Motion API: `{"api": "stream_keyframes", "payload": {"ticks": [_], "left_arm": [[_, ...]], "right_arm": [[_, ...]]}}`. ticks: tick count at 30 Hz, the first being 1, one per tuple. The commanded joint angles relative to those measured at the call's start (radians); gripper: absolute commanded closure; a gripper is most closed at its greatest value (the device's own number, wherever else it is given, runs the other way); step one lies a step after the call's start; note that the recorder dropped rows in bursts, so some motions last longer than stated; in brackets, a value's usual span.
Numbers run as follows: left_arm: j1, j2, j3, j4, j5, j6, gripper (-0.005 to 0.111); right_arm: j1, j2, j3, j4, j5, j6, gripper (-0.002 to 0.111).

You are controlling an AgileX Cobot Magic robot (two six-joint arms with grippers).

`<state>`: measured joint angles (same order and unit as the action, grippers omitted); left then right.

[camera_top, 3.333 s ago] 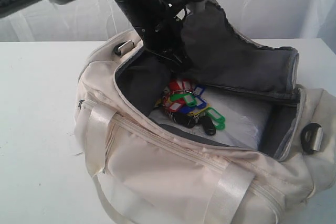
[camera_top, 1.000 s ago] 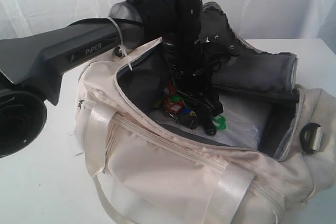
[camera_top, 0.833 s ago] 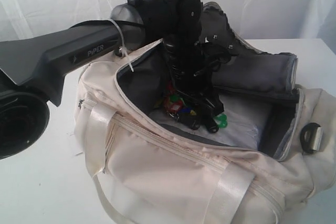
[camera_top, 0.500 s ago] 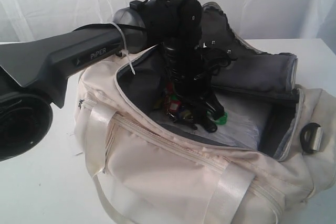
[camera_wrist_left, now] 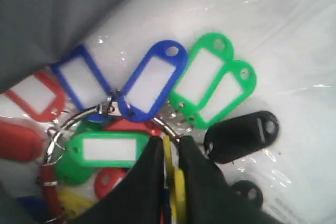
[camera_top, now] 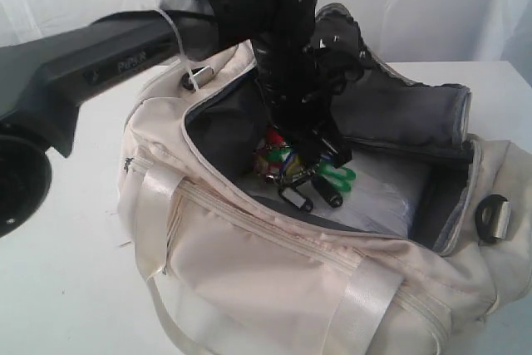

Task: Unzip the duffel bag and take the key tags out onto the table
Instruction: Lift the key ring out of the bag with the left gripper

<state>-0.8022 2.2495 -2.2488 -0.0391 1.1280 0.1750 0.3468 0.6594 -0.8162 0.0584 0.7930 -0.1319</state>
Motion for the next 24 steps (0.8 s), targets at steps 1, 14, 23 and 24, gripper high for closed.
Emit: {"api": "stream_keyframes", "payload": {"ticks": [1,14,23,24], "left_arm": [[-0.001,-0.095,0.002,-0.003,0.003,0.008,0.107],[-0.001,-0.253,0.002,-0.001,-0.038,0.047,0.107],[-0.001,-0.326,0.002,0.023,-0.042,0.073,0.107],[-0.001,-0.333,0.002,0.030,-0.045,0.077,0.107]], "right_arm": [[-0.006,-0.006,0.002,-0.010,-0.003,0.005,0.108],[-0.006,-0.006,0.002,-0.010,-0.003,0.006,0.108],[-0.006,-0.006,0.002,-0.010,-0.006,0.006,0.108],[-0.006,-0.006,0.002,-0.010,-0.006,0.006,0.108]]}}
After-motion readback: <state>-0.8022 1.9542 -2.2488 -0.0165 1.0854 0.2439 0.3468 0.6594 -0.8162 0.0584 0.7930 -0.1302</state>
